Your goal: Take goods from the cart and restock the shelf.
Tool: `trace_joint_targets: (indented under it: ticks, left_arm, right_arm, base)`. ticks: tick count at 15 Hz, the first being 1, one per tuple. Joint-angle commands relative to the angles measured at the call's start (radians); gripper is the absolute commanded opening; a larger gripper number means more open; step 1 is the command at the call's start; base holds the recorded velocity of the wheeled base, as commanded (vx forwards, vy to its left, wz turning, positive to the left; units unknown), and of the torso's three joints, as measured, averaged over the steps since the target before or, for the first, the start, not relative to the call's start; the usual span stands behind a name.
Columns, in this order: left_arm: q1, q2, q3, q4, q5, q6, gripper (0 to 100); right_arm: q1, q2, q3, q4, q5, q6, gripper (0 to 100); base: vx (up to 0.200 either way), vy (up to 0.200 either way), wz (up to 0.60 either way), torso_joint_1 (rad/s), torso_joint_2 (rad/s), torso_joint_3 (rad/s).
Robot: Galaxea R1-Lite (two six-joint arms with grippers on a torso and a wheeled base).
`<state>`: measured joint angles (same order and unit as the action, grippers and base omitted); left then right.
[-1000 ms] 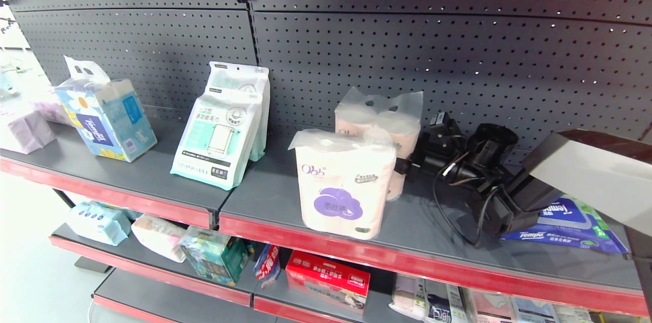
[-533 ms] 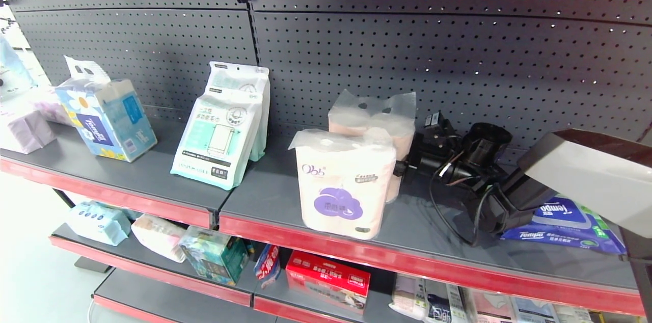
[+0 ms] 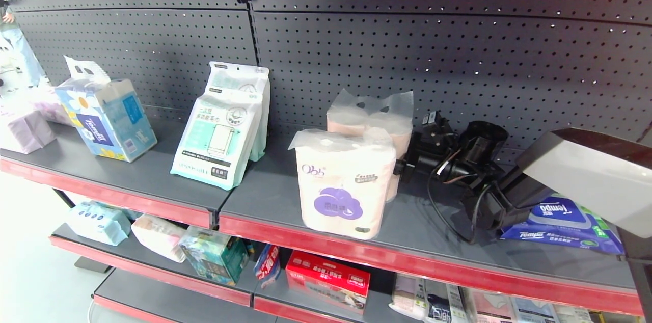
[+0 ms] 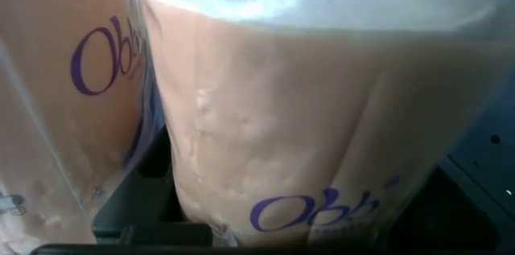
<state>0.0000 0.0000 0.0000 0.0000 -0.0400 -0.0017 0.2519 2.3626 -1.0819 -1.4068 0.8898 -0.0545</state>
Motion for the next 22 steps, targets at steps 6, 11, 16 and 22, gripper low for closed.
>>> trace_joint_targets:
  ticks: [6, 11, 16, 22]
  left_arm:
    - [0.000, 0.000, 0.000, 0.000, 0.000, 0.000, 100]
    - [0.000, 0.000, 0.000, 0.000, 0.000, 0.000, 100]
    - [0.000, 0.000, 0.000, 0.000, 0.000, 0.000, 100]
    - [0.000, 0.000, 0.000, 0.000, 0.000, 0.000, 100]
  right_arm:
    - [-0.005, -0.002, 0.002, 0.022, 0.000, -0.008, 0]
    - [-0.008, -0.014, 0.004, 0.022, -0.017, -0.001, 100]
    - [-0.045, -0.057, 0.054, 0.023, -0.009, -0.001, 100]
    - [-0.092, -0.109, 0.111, 0.028, -0.003, -0.001, 100]
  base:
    - [0.000, 0.000, 0.00, 0.000, 0.00, 0.000]
    - [0.000, 0.000, 0.00, 0.000, 0.00, 0.000]
    - [0.000, 0.000, 0.00, 0.000, 0.00, 0.000]
    - [0.000, 0.000, 0.00, 0.000, 0.00, 0.000]
